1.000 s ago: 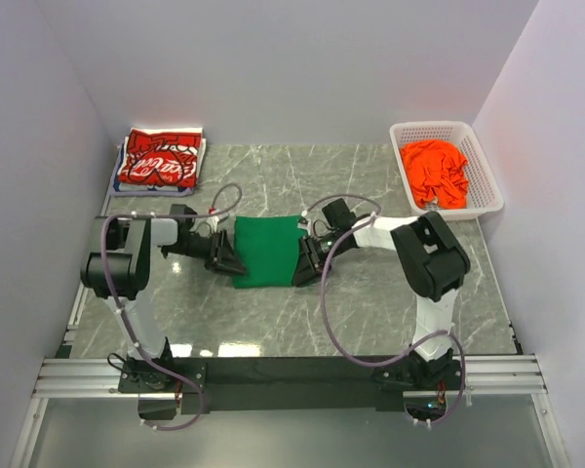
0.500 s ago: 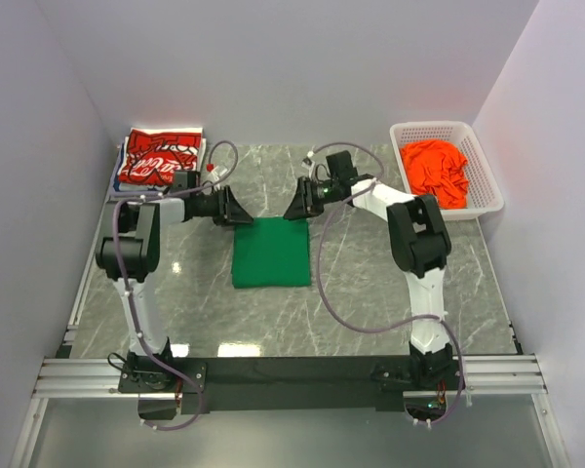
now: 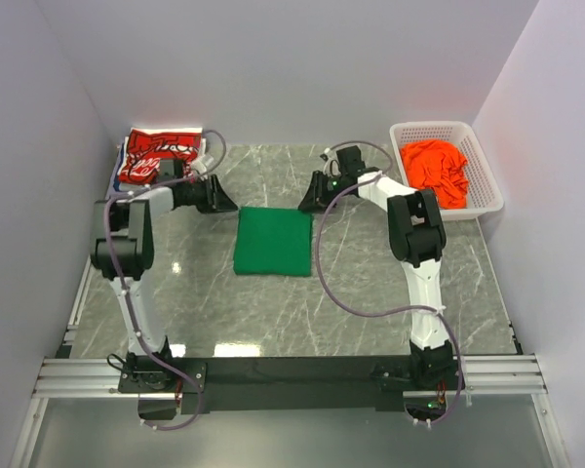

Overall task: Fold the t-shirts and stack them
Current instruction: Fold the tshirt, then neatly place the folded tshirt to the corner

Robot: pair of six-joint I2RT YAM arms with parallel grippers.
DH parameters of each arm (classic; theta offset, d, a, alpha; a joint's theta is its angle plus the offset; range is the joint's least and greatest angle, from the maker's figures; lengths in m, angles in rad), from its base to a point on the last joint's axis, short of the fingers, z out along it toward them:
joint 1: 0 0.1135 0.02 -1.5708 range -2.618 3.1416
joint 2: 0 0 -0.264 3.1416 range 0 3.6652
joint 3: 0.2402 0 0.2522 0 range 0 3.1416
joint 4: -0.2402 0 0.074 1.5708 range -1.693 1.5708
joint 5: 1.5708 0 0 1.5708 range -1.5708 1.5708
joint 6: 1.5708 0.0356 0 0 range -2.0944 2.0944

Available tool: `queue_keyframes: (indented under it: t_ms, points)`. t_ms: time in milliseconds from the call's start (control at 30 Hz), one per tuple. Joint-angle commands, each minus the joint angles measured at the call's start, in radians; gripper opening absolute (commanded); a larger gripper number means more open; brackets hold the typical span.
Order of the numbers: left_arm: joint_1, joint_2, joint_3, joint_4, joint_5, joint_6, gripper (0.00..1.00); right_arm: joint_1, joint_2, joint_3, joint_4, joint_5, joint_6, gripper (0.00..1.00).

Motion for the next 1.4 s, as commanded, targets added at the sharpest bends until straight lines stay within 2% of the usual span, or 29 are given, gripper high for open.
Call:
queue_keyframes:
  t_ms: [0,67,100,200,267,333,400,467,500,533,600,667,800,1067,1367]
  points:
    - [0.039,-0.288,0.013,-0.151,-0.141,0.328,0.42,0.018,-0.158,0.009,-0.078,0.092,-0.094,0.36]
    - [0.045,-0.408,-0.030,-0.156,-0.271,0.416,0.51,0.045,-0.224,-0.002,-0.134,0.136,-0.183,0.39]
    - [0.053,-0.533,-0.086,-0.150,-0.317,0.451,0.55,0.067,-0.287,-0.020,-0.153,0.186,-0.216,0.40]
    - [0.079,-0.753,-0.165,-0.121,-0.444,0.548,0.73,0.192,-0.393,-0.065,-0.210,0.324,-0.339,0.45]
    - [0.114,-0.819,-0.162,-0.168,-0.446,0.550,0.99,0.260,-0.435,-0.103,-0.228,0.389,-0.407,0.49]
    - [0.124,-0.887,-0.155,-0.194,-0.541,0.443,0.99,0.356,-0.467,-0.120,-0.248,0.472,-0.461,0.51]
    - [0.162,-0.919,-0.129,-0.234,-0.569,0.354,0.99,0.425,-0.470,-0.129,-0.257,0.526,-0.490,0.52]
    - [0.255,-0.906,-0.077,-0.315,-0.451,0.295,0.99,0.517,-0.470,-0.151,-0.239,0.610,-0.525,0.52]
    - [0.289,-0.893,-0.057,-0.343,-0.408,0.216,0.99,0.544,-0.466,-0.160,-0.230,0.631,-0.540,0.52]
    - [0.326,-0.881,-0.040,-0.372,-0.317,0.185,0.99,0.570,-0.464,-0.168,-0.221,0.677,-0.548,0.51]
    - [0.421,-0.853,-0.026,-0.404,-0.243,0.115,0.99,0.650,-0.450,-0.181,-0.194,0.733,-0.568,0.50]
    - [0.464,-0.829,-0.021,-0.427,-0.180,0.116,1.00,0.717,-0.430,-0.189,-0.165,0.809,-0.605,0.50]
    - [0.473,-0.798,-0.041,-0.490,-0.198,0.148,0.99,0.782,-0.341,-0.163,-0.158,0.882,-0.637,0.49]
    - [0.478,-0.722,-0.116,-0.559,-0.141,0.243,0.99,0.829,-0.223,-0.105,-0.130,0.926,-0.654,0.48]
    - [0.478,-0.706,-0.174,-0.556,-0.127,0.316,0.99,0.868,-0.206,-0.088,-0.092,0.995,-0.689,0.46]
